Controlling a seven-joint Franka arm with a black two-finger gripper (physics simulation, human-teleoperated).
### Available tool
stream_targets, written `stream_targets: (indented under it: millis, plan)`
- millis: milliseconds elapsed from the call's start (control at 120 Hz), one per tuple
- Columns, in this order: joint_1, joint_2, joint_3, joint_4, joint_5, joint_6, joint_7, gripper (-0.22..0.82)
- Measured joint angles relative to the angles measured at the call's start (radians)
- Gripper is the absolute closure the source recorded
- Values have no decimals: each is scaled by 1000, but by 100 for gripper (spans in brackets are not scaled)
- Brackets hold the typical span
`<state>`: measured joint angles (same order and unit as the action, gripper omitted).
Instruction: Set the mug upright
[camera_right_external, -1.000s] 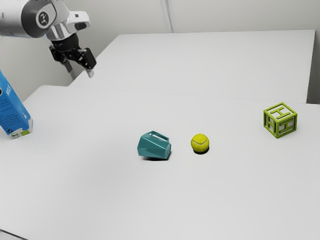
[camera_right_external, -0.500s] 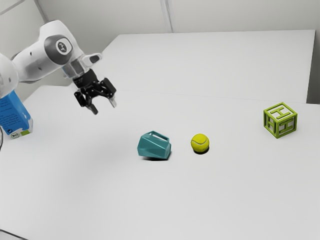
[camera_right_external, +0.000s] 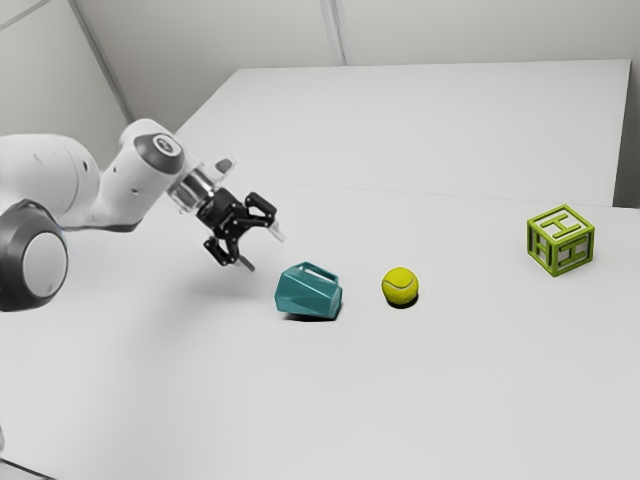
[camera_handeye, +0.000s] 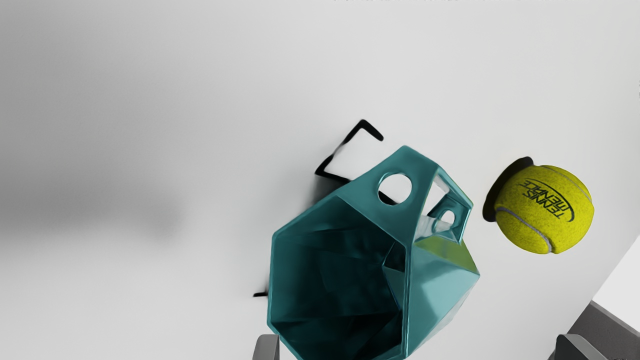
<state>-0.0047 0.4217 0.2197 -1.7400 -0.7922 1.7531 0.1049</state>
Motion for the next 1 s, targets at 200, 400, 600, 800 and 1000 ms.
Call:
stream_targets:
  millis: [200,400,600,800,1000]
  plan:
    - [-1,38,-6,-24,-86,10,-1,0]
    - [-2,63,-41,-46,-171,13,-2,0]
    - [-2,76,-68,-64,-244,15,-4,4]
    - [-3,74,-72,-58,-233,14,-7,53]
    - [-6,69,-83,-50,-222,14,-10,70]
